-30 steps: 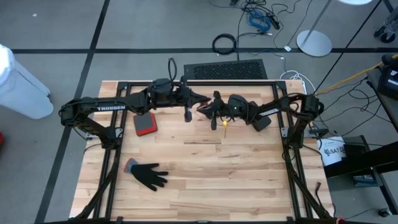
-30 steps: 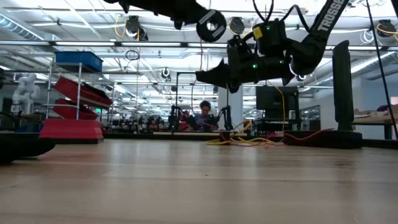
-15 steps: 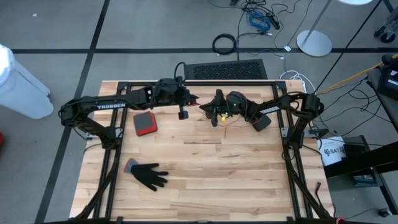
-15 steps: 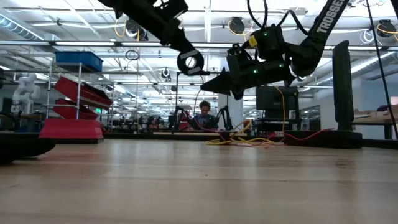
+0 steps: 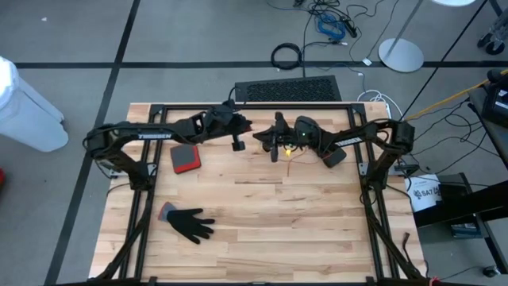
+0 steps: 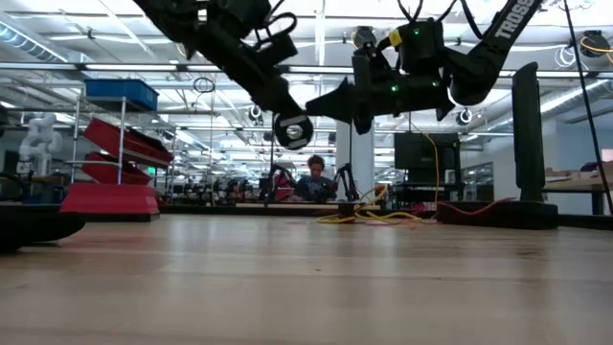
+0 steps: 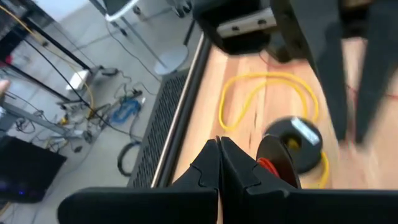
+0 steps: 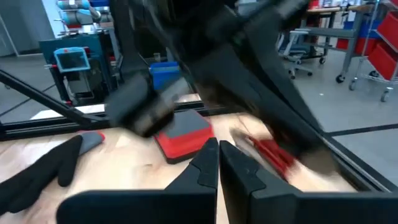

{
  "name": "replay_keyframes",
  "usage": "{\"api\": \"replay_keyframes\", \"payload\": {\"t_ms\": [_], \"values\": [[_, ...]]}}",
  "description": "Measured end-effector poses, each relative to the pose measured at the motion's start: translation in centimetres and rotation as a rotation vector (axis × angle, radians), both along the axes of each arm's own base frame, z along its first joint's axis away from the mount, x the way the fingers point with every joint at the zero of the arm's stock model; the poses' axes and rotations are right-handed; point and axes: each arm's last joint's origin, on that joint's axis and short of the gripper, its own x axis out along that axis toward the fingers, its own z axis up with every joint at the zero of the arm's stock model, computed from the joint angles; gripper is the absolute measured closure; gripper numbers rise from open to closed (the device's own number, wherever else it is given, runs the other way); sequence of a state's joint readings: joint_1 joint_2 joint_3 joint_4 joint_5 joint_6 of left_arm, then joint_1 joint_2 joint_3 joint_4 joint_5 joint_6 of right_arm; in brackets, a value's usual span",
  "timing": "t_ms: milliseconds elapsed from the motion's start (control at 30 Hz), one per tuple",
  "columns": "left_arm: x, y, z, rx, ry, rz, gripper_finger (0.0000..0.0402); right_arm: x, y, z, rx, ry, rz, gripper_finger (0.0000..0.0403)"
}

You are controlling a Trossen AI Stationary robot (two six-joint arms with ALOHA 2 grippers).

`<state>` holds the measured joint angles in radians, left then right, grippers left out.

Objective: Coil cords
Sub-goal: Coil the red wire into the spool

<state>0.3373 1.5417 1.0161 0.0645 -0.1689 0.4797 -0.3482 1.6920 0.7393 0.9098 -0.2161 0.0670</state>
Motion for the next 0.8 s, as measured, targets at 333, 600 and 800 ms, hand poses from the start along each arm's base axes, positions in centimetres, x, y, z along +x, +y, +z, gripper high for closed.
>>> {"api": "replay_keyframes", "payload": {"t_ms": [333,600,800], "values": [[2.4,-0.1,-1.7,0.120,-0.056,0.046,0.0401,0.4,0.2,-0.1,-0.008,0.050,0.002,0.0402],[2.4,-0.1,-1.3,0.121,-0.080,0.037,0.0401,-0.7,1.1,-2.3,-0.012,0.148,0.026,0.0401],[2.5,-0.1,-0.9,0.118,-0.127,0.016,0.0401,-0.7,1.3,-4.3,0.024,0.208,0.033,0.0340]]}}
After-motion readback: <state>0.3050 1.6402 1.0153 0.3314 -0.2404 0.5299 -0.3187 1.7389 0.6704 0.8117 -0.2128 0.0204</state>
